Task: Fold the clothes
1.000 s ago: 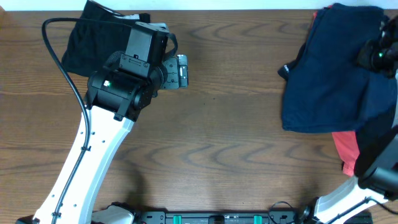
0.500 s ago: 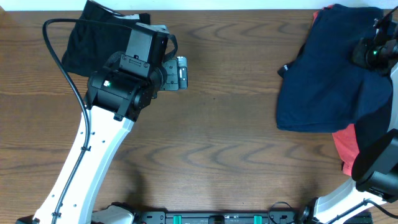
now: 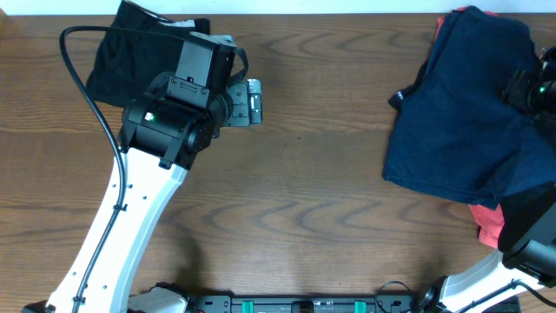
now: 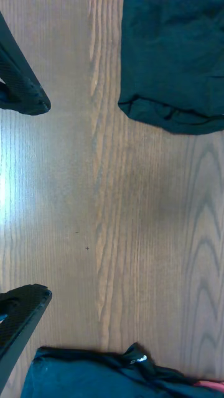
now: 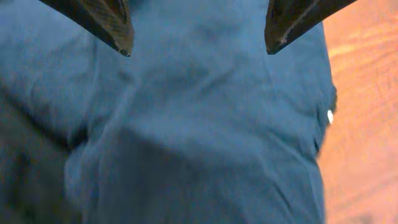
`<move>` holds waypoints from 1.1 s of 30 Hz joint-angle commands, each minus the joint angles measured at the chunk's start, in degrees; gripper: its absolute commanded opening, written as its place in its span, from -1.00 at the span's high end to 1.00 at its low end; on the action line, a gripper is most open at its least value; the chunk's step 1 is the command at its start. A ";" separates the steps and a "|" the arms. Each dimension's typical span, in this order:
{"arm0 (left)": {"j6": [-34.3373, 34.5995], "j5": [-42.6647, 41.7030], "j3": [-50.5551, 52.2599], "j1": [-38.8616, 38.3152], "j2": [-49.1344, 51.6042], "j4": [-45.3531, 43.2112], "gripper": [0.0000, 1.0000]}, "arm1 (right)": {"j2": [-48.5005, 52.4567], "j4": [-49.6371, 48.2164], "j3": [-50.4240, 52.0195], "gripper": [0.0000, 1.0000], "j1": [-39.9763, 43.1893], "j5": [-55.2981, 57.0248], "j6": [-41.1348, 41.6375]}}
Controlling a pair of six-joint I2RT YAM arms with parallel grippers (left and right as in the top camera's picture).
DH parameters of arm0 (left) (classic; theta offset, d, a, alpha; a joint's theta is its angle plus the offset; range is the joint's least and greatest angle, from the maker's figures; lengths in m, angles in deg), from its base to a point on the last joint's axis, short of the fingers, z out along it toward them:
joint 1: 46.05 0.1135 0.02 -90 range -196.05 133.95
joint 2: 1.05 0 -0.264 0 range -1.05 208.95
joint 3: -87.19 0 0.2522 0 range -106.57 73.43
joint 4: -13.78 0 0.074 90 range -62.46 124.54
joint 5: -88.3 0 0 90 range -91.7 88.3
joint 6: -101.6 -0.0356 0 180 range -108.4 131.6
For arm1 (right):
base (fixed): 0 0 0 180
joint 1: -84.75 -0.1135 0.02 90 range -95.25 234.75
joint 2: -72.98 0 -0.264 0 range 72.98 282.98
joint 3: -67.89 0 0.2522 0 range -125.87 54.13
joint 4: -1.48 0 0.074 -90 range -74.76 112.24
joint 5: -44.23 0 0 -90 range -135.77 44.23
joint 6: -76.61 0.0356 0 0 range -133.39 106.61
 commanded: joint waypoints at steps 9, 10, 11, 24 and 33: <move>0.28 -0.37 -0.90 0.28 0.24 0.31 -0.78 | 2.60 0.50 11.76 -0.18 0.81 10.01 8.02; 0.28 -0.37 -0.90 0.28 0.24 0.31 -0.78 | 2.60 -0.17 13.16 -0.16 1.03 10.08 8.59; 0.28 -0.37 -0.90 0.28 0.24 0.31 -0.78 | 2.60 -0.52 14.14 -0.16 1.31 10.05 8.74; 0.28 -0.57 -0.90 0.28 2.05 0.31 -0.78 | 2.58 -0.42 18.32 -0.13 2.86 9.88 8.63; 0.28 -0.79 -0.90 0.28 2.56 0.11 -0.78 | 2.54 5.79 11.32 -0.22 2.82 9.64 7.39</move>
